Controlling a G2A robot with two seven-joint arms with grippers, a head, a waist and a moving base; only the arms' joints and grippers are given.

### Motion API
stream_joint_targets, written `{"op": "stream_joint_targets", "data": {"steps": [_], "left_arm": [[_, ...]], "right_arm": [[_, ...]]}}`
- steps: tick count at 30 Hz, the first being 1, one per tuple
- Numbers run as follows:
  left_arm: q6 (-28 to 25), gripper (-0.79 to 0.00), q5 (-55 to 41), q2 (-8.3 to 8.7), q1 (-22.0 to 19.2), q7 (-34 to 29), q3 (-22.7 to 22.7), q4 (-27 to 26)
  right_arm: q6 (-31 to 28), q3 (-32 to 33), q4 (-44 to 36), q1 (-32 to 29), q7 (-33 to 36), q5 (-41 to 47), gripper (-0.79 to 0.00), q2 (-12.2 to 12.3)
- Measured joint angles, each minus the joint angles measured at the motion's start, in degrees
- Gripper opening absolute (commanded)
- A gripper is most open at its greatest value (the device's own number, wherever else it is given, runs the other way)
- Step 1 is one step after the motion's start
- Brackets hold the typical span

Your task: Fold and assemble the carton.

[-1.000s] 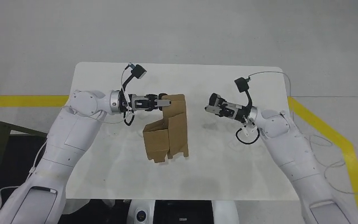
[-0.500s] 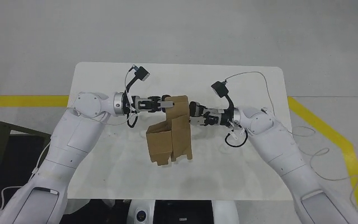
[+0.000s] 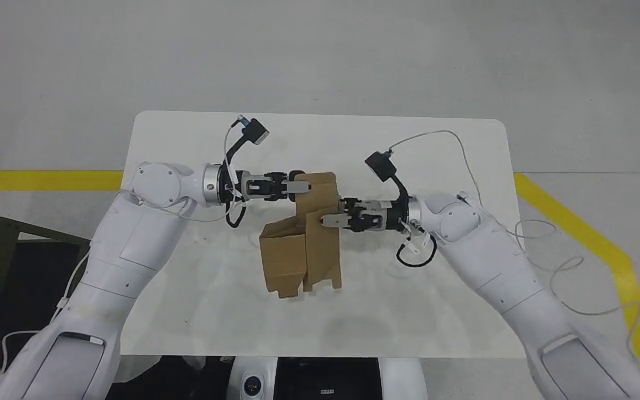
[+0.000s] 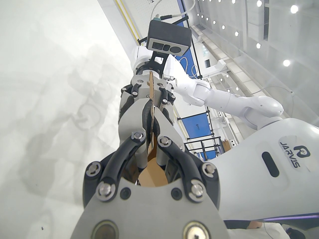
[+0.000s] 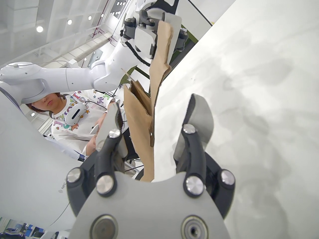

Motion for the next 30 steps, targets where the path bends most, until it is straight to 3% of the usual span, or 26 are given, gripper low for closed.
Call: {"op": "stream_joint_targets", "data": {"steps": [3, 4, 5, 7, 19, 24, 30], "left_arm": [[0.27, -0.77, 0.07, -0.02, -0.09, -0.04, 0.04, 0.18], [0.34, -0.616, 0.1, -0.03, -0.12, 0.0, 0.04, 0.23], [0.36, -0.523, 0.08, -0.05, -0.16, 0.05, 0.04, 0.28], [0.05, 0.0, -0.25, -0.08, -0.33, 0.09, -0.1, 0.47], [-3.65, 0.0, -1.97, 0.32, -2.96, 2.84, -4.6, 2.73], [-6.52, 0.0, 1.62, 1.35, -0.3, 2.78, -7.37, 2.25], [-6.07, 0.0, 1.44, 2.38, 5.1, 0.44, -9.08, -1.51]], "right_arm": [[-0.2, -1.28, -0.28, 0.44, -0.2, 0.65, -0.785, 0.45], [-0.28, -1.66, -0.35, 0.58, -0.29, 0.87, -0.785, 0.58], [-0.37, -2.03, -0.38, 0.71, -0.38, 1.11, -0.785, 0.71], [-0.63, -2.87, -0.4, 1.0, -0.63, 1.7, -0.785, 0.99], [-3.14, -4.31, 3.07, 2.43, -3.15, 5.92, -0.785, 2.3], [-3.59, -1.9, 5.97, 2.77, -3.61, 6.43, -0.785, 3.05], [-2.33, 0.74, 6.65, 2.18, -6.05, 5.69, -0.785, 3.42]]}}
